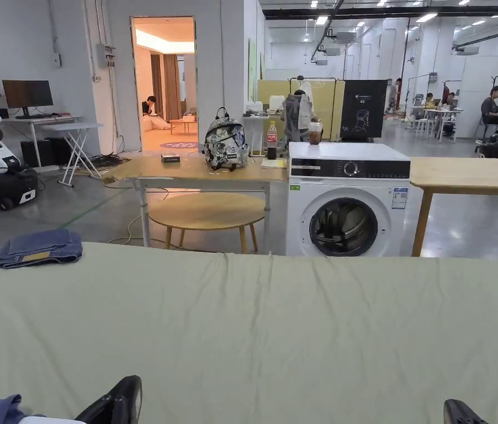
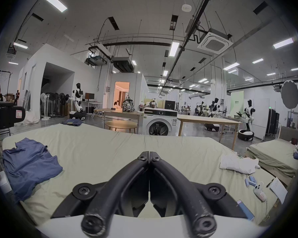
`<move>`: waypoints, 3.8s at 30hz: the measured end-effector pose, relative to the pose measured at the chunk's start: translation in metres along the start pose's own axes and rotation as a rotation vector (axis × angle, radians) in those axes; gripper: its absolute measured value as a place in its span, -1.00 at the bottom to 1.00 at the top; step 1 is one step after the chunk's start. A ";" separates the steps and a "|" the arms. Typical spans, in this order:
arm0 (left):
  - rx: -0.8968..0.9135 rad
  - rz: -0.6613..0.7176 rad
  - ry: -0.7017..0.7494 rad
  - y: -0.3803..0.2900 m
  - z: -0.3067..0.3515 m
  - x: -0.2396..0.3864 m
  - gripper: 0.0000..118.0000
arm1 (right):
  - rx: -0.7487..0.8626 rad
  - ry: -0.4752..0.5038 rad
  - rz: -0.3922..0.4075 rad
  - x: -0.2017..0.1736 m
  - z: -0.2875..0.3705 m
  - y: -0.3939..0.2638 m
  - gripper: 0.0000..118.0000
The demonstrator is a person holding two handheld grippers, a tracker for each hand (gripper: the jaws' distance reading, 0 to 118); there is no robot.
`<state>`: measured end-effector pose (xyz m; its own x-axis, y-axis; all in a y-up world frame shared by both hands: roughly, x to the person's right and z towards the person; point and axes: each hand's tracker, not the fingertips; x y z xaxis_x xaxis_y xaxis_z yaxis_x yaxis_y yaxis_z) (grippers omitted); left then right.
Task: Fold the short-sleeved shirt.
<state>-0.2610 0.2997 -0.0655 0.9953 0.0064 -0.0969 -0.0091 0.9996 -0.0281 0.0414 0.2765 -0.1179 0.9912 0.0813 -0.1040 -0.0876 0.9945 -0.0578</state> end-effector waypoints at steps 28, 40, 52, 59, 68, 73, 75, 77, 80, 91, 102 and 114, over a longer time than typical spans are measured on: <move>0.032 -0.011 -0.005 0.012 0.006 0.001 -1.00 | 0.007 0.010 -0.047 0.009 0.002 0.005 -1.00; 0.040 -0.011 -0.036 0.021 0.003 0.008 -1.00 | 0.003 -0.020 -0.071 0.020 0.006 0.002 -1.00; 0.035 -0.002 -0.040 0.019 0.006 0.014 -1.00 | 0.022 -0.032 0.012 0.016 0.009 0.009 -1.00; 0.042 0.005 -0.026 0.020 0.009 0.009 -1.00 | 0.039 -0.041 0.019 0.014 0.010 0.012 -1.00; 0.024 -0.030 0.121 0.021 0.040 -0.032 -1.00 | 0.010 0.146 -0.047 -0.026 -0.012 0.012 -1.00; -0.004 -0.030 0.265 0.015 0.066 -0.074 -1.00 | 0.008 0.277 -0.058 -0.066 -0.025 0.014 -1.00; -0.018 -0.015 0.306 0.014 0.075 -0.087 -1.00 | 0.000 0.339 -0.073 -0.081 -0.028 0.012 -1.00; -0.038 -0.005 0.331 0.010 0.081 -0.101 -1.00 | -0.005 0.396 -0.087 -0.093 -0.029 0.010 -1.00; -0.091 -0.057 0.376 0.005 0.082 -0.115 -1.00 | -0.028 0.442 -0.106 -0.101 -0.032 0.008 -1.00; -0.530 0.056 0.140 -0.060 -0.037 -0.219 0.70 | -0.158 0.398 -0.134 -0.075 -0.035 -0.022 -1.00; -0.864 0.143 0.123 -0.183 -0.160 -0.269 0.48 | -0.269 0.287 -0.164 -0.035 -0.038 -0.051 -1.00; -0.716 0.329 0.120 -0.102 -0.151 -0.281 -0.95 | -0.264 0.271 -0.184 -0.013 -0.031 -0.056 -1.00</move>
<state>-0.5541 0.1919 -0.1861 0.9139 0.2545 -0.3164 -0.4012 0.6852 -0.6079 0.0304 0.2175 -0.1442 0.9339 -0.1513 -0.3241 0.0308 0.9368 -0.3484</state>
